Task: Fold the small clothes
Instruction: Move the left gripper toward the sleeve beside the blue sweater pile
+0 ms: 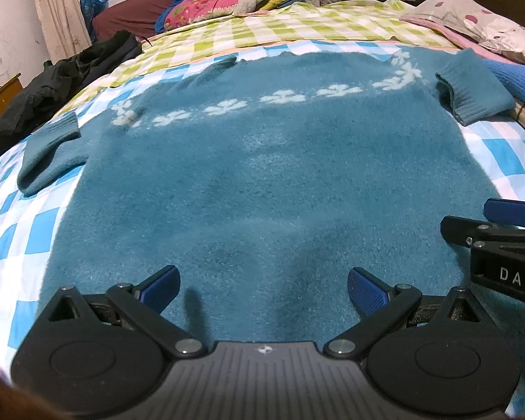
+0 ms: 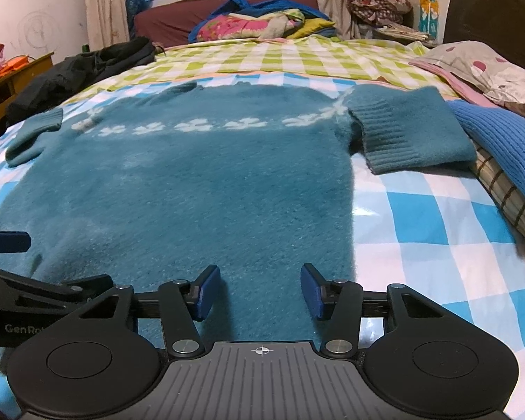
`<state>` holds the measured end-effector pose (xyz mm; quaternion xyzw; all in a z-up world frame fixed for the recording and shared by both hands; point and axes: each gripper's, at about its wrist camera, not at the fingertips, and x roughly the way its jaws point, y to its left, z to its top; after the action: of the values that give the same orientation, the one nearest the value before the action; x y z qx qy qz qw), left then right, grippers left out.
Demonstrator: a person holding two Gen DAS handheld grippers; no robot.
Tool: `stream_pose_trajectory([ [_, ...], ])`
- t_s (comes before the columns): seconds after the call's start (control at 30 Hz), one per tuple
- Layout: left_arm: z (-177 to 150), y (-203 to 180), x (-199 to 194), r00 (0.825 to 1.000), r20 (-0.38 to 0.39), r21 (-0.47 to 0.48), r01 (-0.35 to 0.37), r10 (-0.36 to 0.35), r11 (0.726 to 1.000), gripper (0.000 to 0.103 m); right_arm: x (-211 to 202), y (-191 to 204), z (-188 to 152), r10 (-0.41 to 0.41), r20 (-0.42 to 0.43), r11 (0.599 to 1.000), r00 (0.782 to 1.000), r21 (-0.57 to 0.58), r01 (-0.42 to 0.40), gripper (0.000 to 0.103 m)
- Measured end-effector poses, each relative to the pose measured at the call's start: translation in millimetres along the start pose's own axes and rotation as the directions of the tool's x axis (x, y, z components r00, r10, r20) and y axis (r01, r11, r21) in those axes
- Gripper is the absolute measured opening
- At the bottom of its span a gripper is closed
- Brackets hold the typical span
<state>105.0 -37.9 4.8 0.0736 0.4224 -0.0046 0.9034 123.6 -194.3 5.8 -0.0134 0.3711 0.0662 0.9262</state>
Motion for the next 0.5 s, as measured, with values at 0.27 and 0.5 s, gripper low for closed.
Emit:
stream_pose_trajectory([
  [0.27,6,-4,0,1.000,0.013,0.001,0.002,-0.002,1.000,0.103,2,-5,3,0.001,0.008,1.000,1.000,0.008,-0.001,0.047],
  [0.5,14,-11,0,1.000,0.026,0.010,0.007,-0.007,1.000,0.103,3,-11,8,-0.002,0.016,1.000,1.000,0.017,0.002,0.043],
])
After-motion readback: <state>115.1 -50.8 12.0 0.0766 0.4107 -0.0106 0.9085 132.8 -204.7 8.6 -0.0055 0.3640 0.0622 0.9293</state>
